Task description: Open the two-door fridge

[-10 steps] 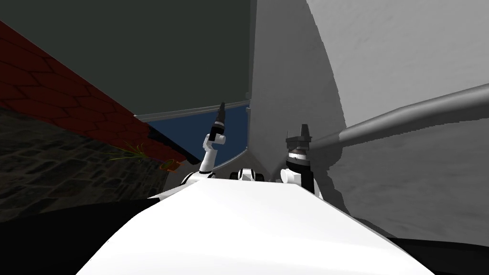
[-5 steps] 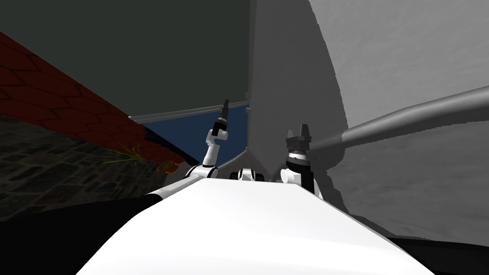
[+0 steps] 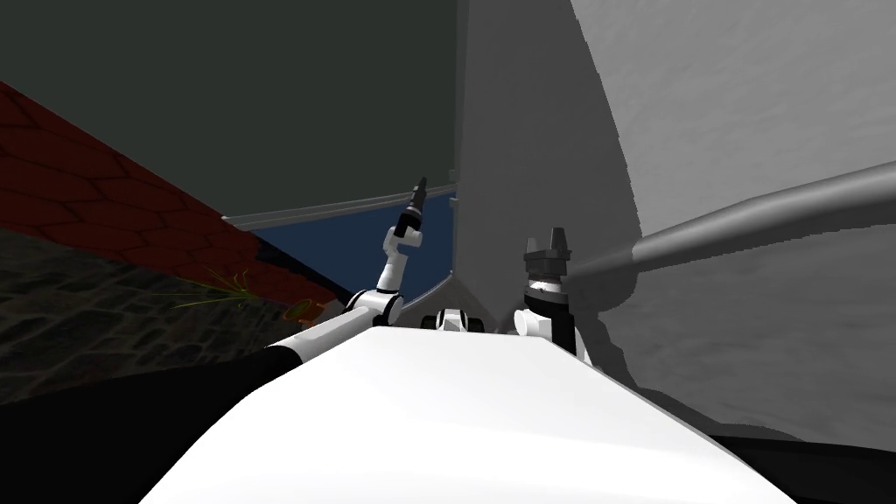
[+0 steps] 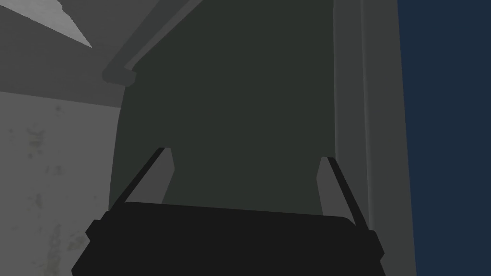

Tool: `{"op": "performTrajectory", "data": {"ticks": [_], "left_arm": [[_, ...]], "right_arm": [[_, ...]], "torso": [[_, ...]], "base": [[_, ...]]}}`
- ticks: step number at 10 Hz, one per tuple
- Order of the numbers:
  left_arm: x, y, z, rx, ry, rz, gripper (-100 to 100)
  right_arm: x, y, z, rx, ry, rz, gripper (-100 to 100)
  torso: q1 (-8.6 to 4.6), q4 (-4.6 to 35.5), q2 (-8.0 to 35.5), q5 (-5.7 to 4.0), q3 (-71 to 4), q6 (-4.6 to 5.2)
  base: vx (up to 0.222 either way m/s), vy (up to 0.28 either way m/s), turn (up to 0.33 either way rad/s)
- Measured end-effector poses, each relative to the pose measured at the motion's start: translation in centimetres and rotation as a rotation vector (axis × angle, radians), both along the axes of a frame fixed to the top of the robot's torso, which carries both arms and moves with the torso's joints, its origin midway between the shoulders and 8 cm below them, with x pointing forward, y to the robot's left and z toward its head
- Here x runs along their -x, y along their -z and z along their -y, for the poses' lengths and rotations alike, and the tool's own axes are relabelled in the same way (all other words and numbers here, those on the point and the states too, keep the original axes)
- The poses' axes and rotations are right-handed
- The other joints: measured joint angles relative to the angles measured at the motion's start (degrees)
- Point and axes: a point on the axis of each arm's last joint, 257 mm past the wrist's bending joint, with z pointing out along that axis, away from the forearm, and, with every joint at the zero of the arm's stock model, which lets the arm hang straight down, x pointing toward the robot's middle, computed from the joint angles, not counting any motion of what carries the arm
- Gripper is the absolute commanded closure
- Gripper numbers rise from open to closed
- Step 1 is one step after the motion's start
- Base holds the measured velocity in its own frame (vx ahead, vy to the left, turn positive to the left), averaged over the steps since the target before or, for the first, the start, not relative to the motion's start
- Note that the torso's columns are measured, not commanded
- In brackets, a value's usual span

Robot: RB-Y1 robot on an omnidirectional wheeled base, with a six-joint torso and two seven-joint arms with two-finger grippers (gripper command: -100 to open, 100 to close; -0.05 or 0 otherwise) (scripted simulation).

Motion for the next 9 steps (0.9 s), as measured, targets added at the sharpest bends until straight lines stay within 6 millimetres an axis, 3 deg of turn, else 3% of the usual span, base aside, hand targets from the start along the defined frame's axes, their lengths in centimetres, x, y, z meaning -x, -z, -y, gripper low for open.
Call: {"op": "performTrajectory", "data": {"ticks": [9], "left_arm": [[-5.2, -2.8, 4.4, -0.096, -0.007, -0.093, -100]], "right_arm": [[0.0, 0.0, 0.0, 0.0, 0.0, 0.0, 0]], "torso": [[0.06, 0.0, 0.0, 0.02, 0.0, 0.0]], "base": [[0.022, 0.021, -0.035]]}}
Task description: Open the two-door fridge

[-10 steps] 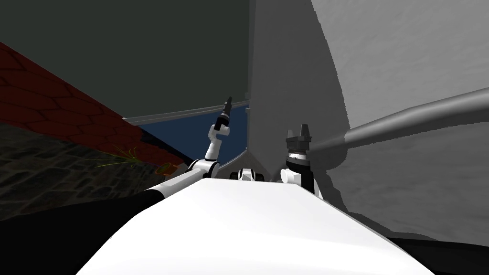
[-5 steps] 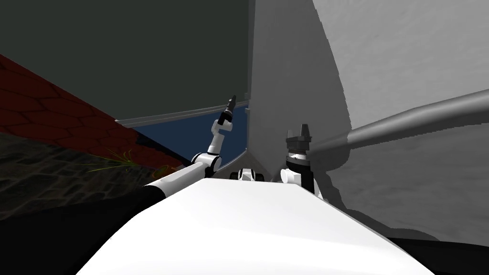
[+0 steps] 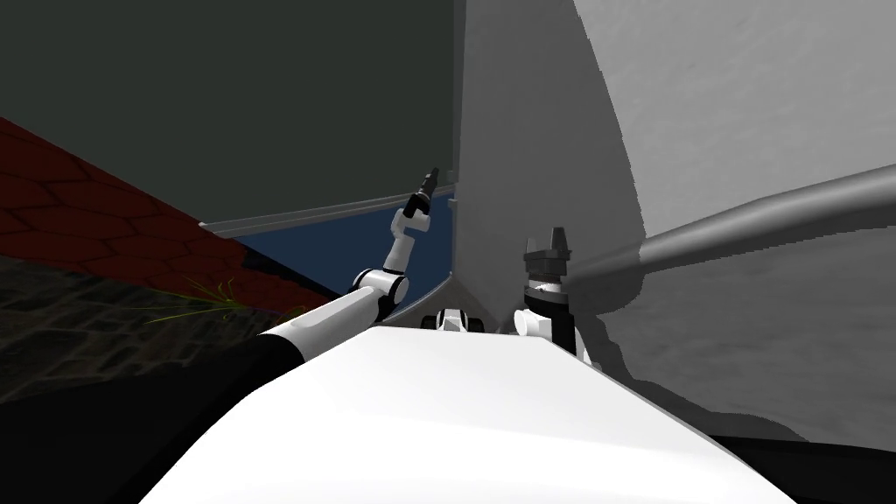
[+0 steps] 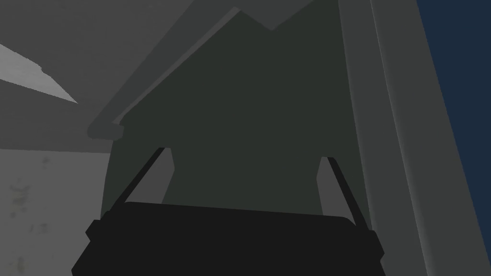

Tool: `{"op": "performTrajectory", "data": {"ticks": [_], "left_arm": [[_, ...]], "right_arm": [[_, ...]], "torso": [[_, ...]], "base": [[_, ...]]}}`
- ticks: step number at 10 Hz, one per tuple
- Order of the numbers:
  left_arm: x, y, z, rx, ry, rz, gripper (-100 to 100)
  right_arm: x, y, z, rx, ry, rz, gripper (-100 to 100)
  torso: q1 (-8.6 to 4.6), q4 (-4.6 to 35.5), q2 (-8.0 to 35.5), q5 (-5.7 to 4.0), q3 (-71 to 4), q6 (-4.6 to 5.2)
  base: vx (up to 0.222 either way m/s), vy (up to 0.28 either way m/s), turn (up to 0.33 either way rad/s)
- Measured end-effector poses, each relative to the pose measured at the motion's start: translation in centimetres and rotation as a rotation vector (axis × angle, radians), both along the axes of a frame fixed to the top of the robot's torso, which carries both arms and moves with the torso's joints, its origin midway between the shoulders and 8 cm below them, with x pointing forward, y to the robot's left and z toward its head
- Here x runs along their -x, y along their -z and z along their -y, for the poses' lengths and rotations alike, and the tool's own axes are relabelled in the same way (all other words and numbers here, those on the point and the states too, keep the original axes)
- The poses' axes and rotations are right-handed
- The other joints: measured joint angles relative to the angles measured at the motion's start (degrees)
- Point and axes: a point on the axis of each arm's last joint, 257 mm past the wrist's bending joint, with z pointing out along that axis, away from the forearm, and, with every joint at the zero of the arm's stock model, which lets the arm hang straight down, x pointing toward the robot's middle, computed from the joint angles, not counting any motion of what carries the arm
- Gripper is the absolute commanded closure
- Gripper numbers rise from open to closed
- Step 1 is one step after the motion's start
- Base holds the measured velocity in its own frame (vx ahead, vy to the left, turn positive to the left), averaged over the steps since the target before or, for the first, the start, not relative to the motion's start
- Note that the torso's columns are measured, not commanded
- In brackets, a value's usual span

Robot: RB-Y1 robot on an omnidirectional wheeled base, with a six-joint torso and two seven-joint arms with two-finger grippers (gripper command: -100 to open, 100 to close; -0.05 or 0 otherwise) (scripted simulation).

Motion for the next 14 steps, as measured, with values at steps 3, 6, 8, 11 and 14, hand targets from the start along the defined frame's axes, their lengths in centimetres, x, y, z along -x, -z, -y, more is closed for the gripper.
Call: {"op": "performTrajectory", "data": {"ticks": [3, 6, 8, 11, 14], "left_arm": [[-1.2, -1.0, 1.6, -0.035, -0.001, -0.031, -100], [-2.3, -2.1, 3.6, -0.074, -0.002, -0.066, -100], [-2.9, -2.5, 5.0, -0.1, -0.002, -0.087, -100], [-3.5, -3.2, 6.4, -0.137, -0.004, -0.119, -100], [-4.2, -4.1, 7.9, -0.176, -0.007, -0.144, -100]], "right_arm": [[0.0, 0.0, 0.0, 0.0, 0.0, 0.0, 0], [0.0, 0.0, 0.0, 0.0, 0.0, 0.0, 0], [0.0, 0.0, 0.0, 0.0, 0.0, 0.0, 0], [0.0, 0.0, 0.0, 0.0, 0.0, 0.0, 0], [0.0, 0.0, 0.0, 0.0, 0.0, 0.0, 0]], "torso": [[-0.06, 0.0, 0.0, -0.01, 0.0, -0.01], [-0.04, 0.0, 0.1, -0.01, 0.0, 0.0], [-0.05, 0.0, 0.0, -0.02, 0.0, 0.0], [-0.04, 0.0, 0.0, -0.01, 0.0, -0.01], [-0.06, 0.0, 0.0, -0.02, 0.0, 0.0]], "base": [[0.025, 0.023, -0.036], [0.018, 0.023, -0.03], [0.02, 0.02, -0.033], [0.017, 0.022, -0.031], [0.02, 0.02, -0.035]]}}
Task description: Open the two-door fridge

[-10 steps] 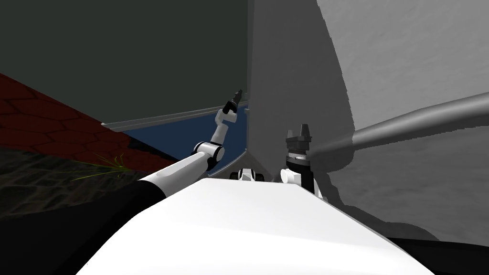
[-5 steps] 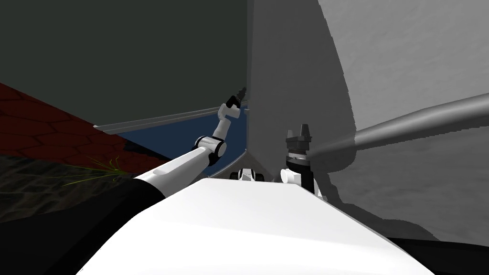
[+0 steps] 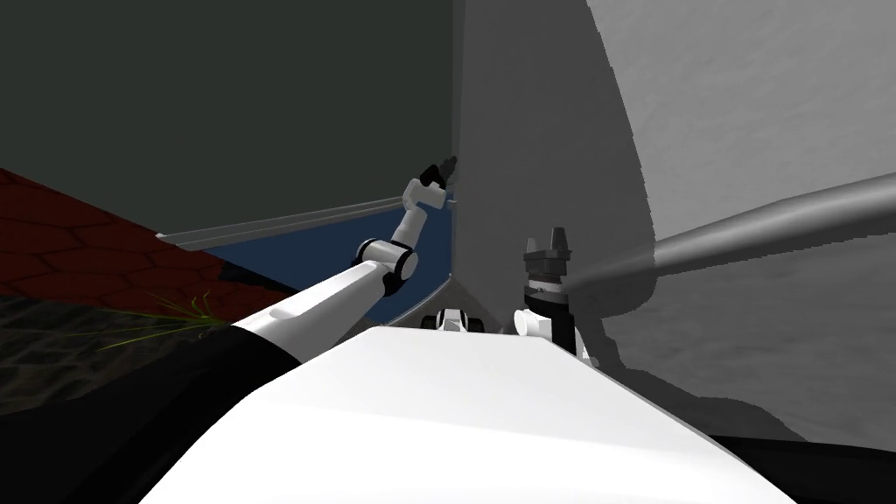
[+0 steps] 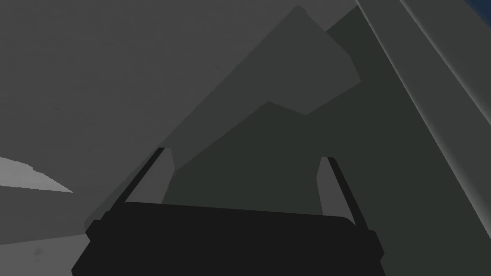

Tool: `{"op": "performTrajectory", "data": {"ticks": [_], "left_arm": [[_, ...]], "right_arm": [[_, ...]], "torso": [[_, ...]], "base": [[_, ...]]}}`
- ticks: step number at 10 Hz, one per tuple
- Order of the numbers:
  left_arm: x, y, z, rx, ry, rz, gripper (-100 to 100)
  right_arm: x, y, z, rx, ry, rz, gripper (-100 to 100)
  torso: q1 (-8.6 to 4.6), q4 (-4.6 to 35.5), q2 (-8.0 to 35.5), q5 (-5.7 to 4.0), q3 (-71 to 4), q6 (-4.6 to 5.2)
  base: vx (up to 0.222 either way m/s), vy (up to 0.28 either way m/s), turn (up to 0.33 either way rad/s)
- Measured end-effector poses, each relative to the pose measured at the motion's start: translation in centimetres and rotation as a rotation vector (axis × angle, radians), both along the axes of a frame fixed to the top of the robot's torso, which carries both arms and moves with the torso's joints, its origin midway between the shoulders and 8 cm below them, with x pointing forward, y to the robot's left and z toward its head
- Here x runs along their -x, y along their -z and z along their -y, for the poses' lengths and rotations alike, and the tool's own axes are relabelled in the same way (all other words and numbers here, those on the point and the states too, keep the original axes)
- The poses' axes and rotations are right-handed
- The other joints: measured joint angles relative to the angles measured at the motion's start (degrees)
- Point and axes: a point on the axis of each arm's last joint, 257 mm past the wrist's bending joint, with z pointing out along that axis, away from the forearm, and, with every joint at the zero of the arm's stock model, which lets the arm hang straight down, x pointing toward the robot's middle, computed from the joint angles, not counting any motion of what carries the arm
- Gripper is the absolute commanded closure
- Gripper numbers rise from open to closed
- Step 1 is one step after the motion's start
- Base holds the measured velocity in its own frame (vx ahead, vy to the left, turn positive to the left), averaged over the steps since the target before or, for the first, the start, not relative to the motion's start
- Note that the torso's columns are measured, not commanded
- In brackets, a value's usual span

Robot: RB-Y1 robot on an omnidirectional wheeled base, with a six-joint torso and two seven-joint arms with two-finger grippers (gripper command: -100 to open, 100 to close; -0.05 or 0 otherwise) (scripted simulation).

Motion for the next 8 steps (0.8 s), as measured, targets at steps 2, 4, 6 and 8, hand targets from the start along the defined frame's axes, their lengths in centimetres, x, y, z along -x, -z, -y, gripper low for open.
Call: {"op": "performTrajectory", "data": {"ticks": [2, 4, 6, 8], "left_arm": [[-0.3, -0.4, 1.0, -0.032, -0.005, -0.022, -100], [-0.4, -1.3, 1.6, -0.063, -0.012, -0.038, -100], [-0.6, -1.8, 2.0, -0.083, -0.018, -0.049, -100], [-0.7, -2.6, 2.3, -0.11, -0.029, -0.061, -100]], "right_arm": [[0.0, 0.0, 0.0, 0.0, 0.0, 0.0, 0], [0.0, 0.0, 0.0, 0.0, 0.0, 0.0, 0], [0.0, 0.0, 0.0, 0.0, 0.0, 0.0, 0], [0.0, 0.0, 0.0, 0.0, 0.0, 0.0, 0]], "torso": [[0.03, 0.0, 0.0, 0.02, 0.0, -0.02], [0.03, 0.0, 0.0, 0.01, 0.0, -0.01], [0.0, 0.0, 0.0, 0.0, 0.0, 0.0], [0.03, 0.0, 0.0, 0.01, 0.0, -0.01]], "base": [[0.016, 0.02, -0.022], [0.017, 0.02, -0.023], [0.014, 0.018, -0.027], [0.012, 0.015, -0.019]]}}
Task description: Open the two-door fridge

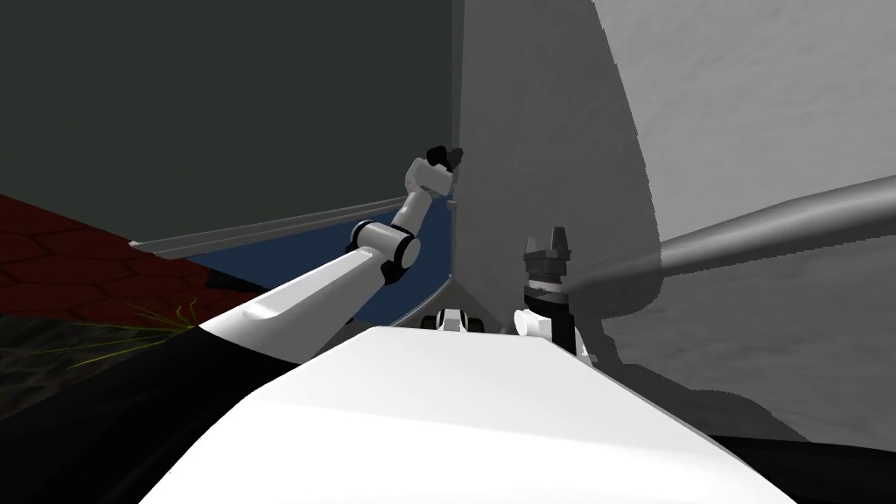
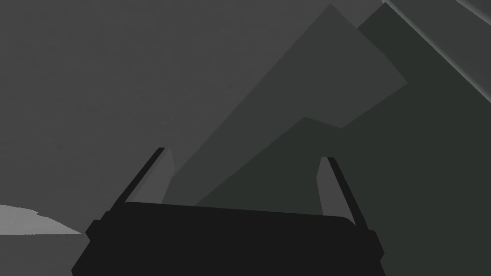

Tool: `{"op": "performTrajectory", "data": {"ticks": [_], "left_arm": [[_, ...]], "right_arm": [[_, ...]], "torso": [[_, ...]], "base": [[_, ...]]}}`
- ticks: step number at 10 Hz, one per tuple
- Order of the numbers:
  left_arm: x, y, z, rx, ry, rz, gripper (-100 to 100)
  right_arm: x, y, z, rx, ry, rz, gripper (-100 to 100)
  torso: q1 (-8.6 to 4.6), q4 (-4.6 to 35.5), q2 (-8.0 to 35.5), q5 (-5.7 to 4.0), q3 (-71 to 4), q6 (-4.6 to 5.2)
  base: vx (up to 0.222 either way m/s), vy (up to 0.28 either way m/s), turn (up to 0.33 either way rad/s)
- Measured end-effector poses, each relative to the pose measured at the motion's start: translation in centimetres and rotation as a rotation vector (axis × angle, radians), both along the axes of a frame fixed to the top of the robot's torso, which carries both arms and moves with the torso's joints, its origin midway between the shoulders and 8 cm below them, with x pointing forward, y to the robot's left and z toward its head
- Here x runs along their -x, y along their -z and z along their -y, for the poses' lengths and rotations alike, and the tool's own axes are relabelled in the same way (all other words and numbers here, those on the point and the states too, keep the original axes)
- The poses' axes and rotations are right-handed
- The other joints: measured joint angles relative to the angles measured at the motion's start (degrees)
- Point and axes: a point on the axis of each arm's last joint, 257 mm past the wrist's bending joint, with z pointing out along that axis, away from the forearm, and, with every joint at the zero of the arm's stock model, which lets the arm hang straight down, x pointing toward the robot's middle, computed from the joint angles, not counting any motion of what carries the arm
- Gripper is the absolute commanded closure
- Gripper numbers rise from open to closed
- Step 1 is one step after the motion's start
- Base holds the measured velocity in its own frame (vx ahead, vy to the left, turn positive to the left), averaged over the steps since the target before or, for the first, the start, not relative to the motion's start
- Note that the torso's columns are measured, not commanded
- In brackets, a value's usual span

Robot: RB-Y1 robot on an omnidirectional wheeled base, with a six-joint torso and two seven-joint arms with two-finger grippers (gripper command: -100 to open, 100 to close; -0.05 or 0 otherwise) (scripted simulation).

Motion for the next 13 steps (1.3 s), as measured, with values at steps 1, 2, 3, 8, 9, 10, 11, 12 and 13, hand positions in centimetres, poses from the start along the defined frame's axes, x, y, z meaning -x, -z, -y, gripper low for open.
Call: {"op": "performTrajectory", "data": {"ticks": [1, 2, 3, 8, 9, 10, 11, 12, 13], "left_arm": [[0.0, 0.0, 0.0, -0.003, -0.001, -0.002, -100], [-0.7, 0.6, -1.9, 0.007, -0.021, -0.01, -100], [-0.8, 0.2, -3.9, 0.017, -0.043, -0.004, -100], [-1.6, 0.3, -12.2, 0.04, -0.144, -0.007, -100], [-1.6, 0.2, -13.9, 0.046, -0.163, -0.008, -100], [-1.4, -0.4, -15.9, 0.044, -0.187, 0.0, -100], [-1.7, -0.3, -16.6, 0.041, -0.199, -0.004, -100], [-1.9, 0.0, -18.1, 0.044, -0.216, -0.007, -100], [-1.8, -0.1, -19.9, 0.049, -0.236, -0.003, -100]], "right_arm": [[0.0, 0.0, 0.0, 0.0, 0.0, 0.0, 0], [0.0, 0.0, 0.0, 0.0, 0.0, 0.0, 0], [0.0, 0.0, 0.0, 0.0, 0.0, 0.0, 0], [0.0, 0.0, 0.0, 0.0, 0.0, 0.0, 0], [0.0, 0.0, 0.0, 0.0, 0.0, 0.0, 0], [0.0, 0.0, 0.0, 0.0, 0.0, 0.0, 0], [0.0, 0.0, 0.0, 0.0, 0.0, 0.0, 0], [0.0, 0.0, 0.0, 0.0, 0.0, 0.0, 0], [0.0, 0.0, 0.0, 0.0, 0.0, 0.0, 0]], "torso": [[-0.02, 0.0, 0.0, 0.0, 0.0, -0.01], [-0.07, 0.0, 0.1, -0.02, 0.0, 0.05], [-0.07, 0.0, 0.1, -0.02, 0.1, 0.0], [-0.07, 0.0, 0.0, -0.02, 0.0, 0.09], [-0.03, 0.0, 0.0, -0.02, 0.0, -0.04], [0.07, 0.0, 0.0, 0.03, 0.0, -0.07], [0.12, 0.0, -0.1, 0.04, -0.1, -0.1], [0.09, 0.0, -0.2, 0.03, -0.1, 0.01], [0.11, 0.0, -0.1, 0.04, -0.1, -0.06]], "base": [[-0.024, -0.004, -0.307], [-0.035, -0.009, -0.312], [-0.02, -0.005, -0.042], [-0.027, -0.006, -0.247], [-0.013, -0.007, 0.021], [-0.005, -0.007, 0.034], [-0.028, -0.02, -0.379], [-0.028, -0.008, -0.281], [-0.011, 0.0, 0.014]]}}
